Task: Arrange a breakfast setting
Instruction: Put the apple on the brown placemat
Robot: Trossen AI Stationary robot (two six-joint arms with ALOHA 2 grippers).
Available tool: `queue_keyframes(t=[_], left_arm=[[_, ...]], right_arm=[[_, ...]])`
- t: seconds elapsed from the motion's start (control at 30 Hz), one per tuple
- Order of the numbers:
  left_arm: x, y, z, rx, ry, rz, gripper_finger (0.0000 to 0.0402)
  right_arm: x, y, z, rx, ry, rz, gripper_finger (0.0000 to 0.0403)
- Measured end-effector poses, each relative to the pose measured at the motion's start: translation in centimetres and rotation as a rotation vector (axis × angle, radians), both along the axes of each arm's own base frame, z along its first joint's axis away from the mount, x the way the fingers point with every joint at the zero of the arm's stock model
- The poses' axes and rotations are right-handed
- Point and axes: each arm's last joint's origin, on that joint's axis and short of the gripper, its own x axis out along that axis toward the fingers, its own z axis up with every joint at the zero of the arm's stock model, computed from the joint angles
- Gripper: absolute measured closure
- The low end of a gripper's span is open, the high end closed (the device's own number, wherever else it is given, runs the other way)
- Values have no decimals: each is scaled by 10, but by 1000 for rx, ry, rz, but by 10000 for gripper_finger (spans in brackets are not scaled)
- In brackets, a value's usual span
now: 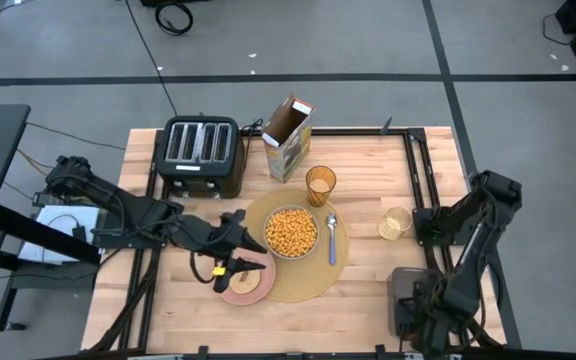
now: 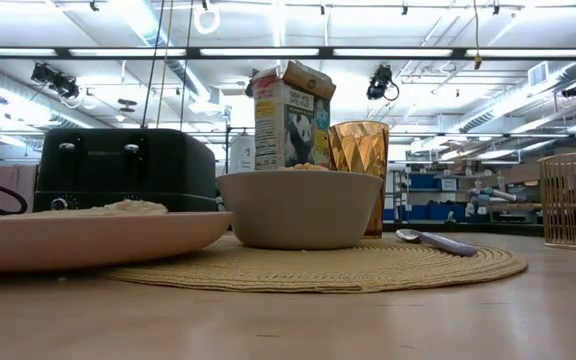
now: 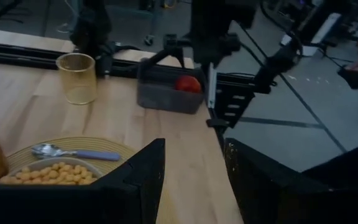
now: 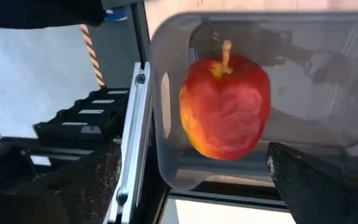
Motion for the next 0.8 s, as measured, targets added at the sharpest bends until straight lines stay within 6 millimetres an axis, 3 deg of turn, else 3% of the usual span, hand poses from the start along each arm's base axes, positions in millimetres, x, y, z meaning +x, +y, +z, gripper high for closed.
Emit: queue_keyframes(t=[0.2, 0.37, 0.8], left_arm=[[1, 1, 3, -17, -30, 56, 230], [4, 2, 6, -34, -64, 62, 230], [4, 3, 6, -65, -61, 115, 230]], right_arm=[[-6, -2, -27, -34, 24, -65, 3], [-13, -14, -31, -66, 3, -79, 3], [-29, -14, -58, -58, -57, -11, 3]])
